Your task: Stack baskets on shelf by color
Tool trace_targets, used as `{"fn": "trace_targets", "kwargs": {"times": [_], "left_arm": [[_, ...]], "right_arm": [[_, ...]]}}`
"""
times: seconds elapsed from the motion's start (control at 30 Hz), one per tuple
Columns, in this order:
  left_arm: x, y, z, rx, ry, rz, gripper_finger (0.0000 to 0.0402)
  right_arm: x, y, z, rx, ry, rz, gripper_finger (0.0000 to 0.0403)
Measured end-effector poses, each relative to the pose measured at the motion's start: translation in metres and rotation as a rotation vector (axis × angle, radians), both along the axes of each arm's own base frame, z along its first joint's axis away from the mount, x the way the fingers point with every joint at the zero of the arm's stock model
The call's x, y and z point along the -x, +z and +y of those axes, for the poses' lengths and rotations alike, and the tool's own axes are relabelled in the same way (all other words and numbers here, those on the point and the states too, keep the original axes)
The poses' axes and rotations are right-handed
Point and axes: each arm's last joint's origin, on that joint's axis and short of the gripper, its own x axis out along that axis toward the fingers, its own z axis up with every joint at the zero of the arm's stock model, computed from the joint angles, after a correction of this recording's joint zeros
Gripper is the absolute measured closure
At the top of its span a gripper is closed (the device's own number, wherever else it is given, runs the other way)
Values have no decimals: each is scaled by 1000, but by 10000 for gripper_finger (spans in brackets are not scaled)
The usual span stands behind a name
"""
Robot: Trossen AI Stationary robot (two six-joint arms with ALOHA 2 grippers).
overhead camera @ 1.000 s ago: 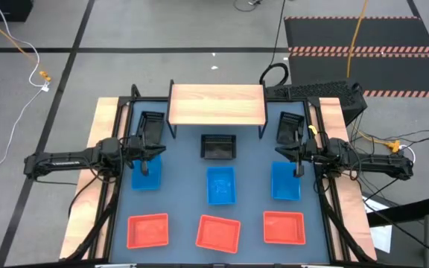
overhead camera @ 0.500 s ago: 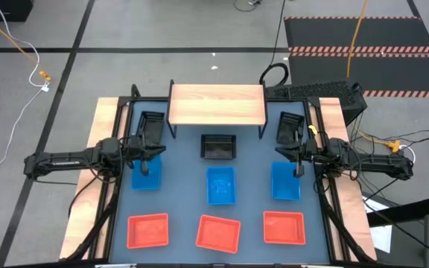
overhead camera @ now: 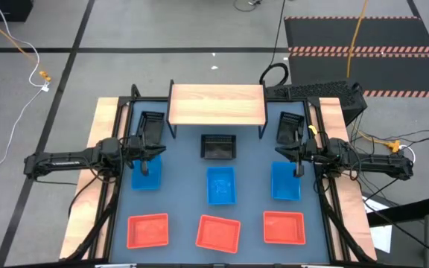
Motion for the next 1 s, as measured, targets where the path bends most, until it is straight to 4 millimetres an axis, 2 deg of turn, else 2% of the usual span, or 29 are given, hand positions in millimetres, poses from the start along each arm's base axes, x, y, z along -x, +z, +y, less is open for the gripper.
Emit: {"fn": "trace_targets", "kwargs": {"times": [0.5, 0.57, 0.73, 1.0], "left_arm": [[0, 0, 0, 0, 0, 0, 364], [0, 0, 0, 0, 0, 0, 364], [0, 0, 0, 0, 0, 0, 364], [0, 7, 0, -8, 0, -70, 364]], "right_arm": [[0, 3, 0, 1, 0, -30, 403], [1, 4, 0, -47, 8, -43, 403], [-1, -1, 0, -322, 44, -12, 403], [-4, -16, 0, -347, 39, 143, 403]]}}
